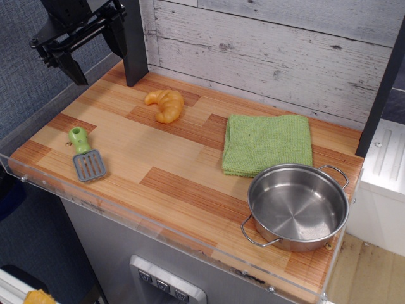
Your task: Place the green towel to the right of the green spatula
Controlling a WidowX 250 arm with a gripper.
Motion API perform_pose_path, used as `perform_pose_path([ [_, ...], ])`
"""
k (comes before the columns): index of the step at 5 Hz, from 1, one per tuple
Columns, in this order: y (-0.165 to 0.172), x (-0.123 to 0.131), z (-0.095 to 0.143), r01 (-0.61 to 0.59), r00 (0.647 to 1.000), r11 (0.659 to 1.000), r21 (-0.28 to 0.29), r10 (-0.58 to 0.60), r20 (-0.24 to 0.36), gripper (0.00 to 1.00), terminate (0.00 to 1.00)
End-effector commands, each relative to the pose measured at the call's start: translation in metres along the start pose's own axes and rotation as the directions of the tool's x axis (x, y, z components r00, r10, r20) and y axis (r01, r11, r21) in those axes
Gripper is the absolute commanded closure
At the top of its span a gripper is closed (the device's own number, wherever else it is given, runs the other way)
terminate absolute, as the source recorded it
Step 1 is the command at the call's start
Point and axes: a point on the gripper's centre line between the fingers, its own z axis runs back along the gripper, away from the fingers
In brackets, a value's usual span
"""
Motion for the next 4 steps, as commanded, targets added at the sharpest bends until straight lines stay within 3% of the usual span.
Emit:
perform_pose_path([
  [1,0.0,0.0,0.0,0.0,1.0,1.0,0.0,0.0,0.0,0.0,0.0],
  [3,-0.041,-0.051,-0.007,0.192,0.981,0.981,-0.031,-0.192,-0.013,0.0,0.0],
  [4,-0.061,-0.079,-0.016,0.294,0.955,0.955,-0.039,-0.295,-0.026,0.0,0.0],
])
